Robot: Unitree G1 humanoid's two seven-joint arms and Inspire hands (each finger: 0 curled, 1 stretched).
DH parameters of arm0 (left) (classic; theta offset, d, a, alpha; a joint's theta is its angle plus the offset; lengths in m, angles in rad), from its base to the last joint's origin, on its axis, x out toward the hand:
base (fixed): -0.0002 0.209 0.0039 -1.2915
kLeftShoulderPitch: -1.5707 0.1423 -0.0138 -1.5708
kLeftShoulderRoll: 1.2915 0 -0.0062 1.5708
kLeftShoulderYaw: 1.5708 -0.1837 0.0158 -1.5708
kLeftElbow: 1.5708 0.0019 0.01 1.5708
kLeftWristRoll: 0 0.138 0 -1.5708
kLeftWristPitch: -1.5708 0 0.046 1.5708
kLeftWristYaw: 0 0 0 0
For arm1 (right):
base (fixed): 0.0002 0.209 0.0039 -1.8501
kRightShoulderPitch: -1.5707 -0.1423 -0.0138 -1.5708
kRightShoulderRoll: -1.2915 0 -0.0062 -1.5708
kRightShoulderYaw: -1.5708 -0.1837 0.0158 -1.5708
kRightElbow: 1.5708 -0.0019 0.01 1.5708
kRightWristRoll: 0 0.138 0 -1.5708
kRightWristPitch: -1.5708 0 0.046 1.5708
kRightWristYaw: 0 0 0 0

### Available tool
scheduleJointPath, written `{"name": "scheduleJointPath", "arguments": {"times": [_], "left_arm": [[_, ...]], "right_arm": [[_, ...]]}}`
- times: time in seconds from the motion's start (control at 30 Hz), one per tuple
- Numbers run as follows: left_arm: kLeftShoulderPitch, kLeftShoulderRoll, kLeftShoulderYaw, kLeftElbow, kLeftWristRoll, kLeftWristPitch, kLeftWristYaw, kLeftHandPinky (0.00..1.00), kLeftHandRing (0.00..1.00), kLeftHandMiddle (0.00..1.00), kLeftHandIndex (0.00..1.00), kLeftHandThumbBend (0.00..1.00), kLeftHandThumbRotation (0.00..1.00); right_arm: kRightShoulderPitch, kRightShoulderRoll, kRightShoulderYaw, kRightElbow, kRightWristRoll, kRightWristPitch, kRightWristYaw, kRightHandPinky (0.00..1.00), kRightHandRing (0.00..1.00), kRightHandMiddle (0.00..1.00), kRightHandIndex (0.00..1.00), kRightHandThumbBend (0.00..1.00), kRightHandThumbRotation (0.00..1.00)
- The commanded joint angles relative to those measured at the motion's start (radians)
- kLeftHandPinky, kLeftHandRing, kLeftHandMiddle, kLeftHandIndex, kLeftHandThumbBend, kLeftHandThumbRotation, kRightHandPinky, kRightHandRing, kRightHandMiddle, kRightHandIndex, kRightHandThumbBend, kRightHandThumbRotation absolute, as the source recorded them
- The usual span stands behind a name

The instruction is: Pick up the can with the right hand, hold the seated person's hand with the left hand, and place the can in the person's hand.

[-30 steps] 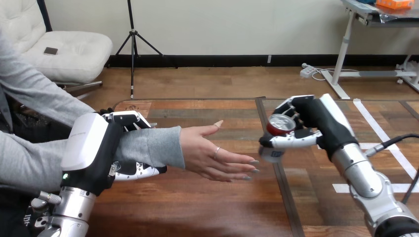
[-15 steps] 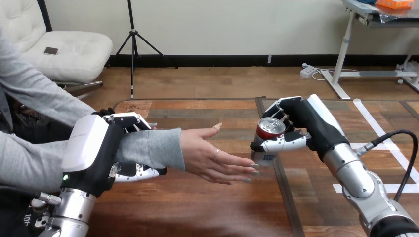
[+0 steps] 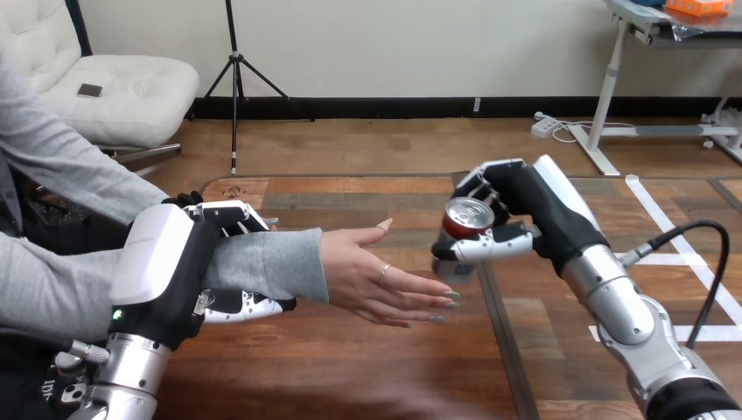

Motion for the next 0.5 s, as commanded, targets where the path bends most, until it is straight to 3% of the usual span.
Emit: {"name": "scheduleJointPath", "arguments": {"times": [0.0,0.47], "left_arm": [[-0.098,-0.019,0.003,-0.01,-0.033,-0.029,0.019,0.22,0.26,0.34,0.39,0.86,0.0],[-0.091,-0.027,0.003,-0.029,-0.036,0.002,-0.001,0.22,0.26,0.34,0.4,0.85,0.0]], "right_arm": [[-0.11,0.017,-0.007,-0.071,0.021,-0.04,-0.004,0.27,0.31,0.4,0.43,0.82,0.0],[-0.117,0.048,-0.011,-0.106,0.048,-0.041,0.042,0.26,0.31,0.41,0.43,0.81,0.0]]}}
